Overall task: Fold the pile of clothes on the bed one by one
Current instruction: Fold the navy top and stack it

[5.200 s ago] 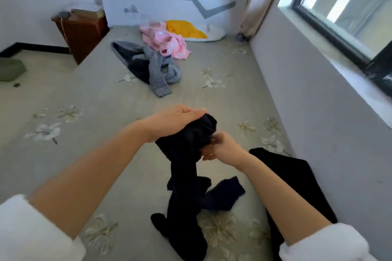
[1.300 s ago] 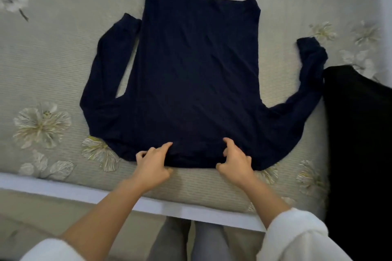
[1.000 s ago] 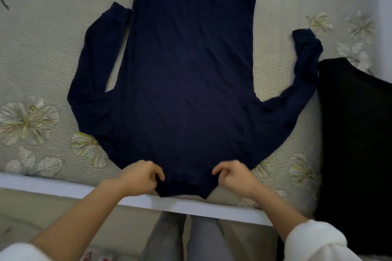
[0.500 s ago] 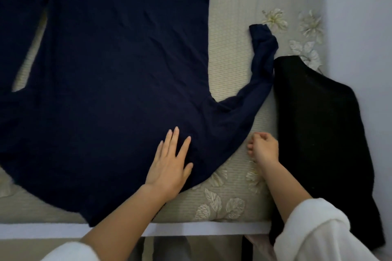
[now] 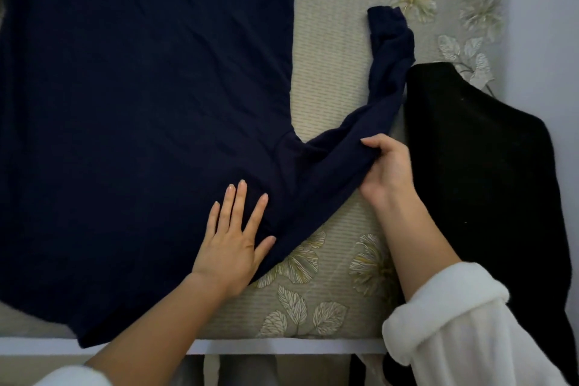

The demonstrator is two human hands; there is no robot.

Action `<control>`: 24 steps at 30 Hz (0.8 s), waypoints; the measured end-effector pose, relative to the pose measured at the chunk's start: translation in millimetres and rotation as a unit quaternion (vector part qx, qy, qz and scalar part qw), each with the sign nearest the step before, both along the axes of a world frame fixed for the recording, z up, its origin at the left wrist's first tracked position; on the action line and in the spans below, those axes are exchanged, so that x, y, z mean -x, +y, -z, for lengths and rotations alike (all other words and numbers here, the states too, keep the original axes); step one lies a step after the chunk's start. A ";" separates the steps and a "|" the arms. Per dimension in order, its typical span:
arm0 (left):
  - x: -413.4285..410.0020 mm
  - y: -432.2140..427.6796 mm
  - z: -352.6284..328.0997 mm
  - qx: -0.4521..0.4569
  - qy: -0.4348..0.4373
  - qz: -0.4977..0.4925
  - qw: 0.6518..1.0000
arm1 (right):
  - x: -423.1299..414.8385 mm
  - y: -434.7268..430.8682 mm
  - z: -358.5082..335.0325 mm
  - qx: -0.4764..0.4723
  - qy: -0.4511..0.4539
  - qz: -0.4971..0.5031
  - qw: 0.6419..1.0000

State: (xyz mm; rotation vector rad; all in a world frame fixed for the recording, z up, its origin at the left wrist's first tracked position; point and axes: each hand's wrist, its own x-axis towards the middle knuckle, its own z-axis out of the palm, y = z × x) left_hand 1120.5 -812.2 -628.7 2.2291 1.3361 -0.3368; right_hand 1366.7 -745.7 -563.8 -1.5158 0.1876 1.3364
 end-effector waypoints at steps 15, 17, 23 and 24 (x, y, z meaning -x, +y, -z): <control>-1.7 1.0 -6.8 0.032 -0.040 0.124 0.991 | 35.9 2.9 -47.2 0.010 -0.178 0.222 0.959; 8.3 11.3 -11.2 0.062 -0.090 0.122 0.986 | 63.8 29.3 -47.9 0.010 -0.370 0.123 0.921; 76.5 87.1 -38.2 0.195 -0.356 -0.327 0.853 | 176.7 50.0 -10.5 -0.136 -0.698 -0.417 0.566; 94.6 98.4 -38.6 0.178 -0.350 -0.389 0.834 | 187.2 41.5 2.7 -0.120 -0.659 -0.525 0.525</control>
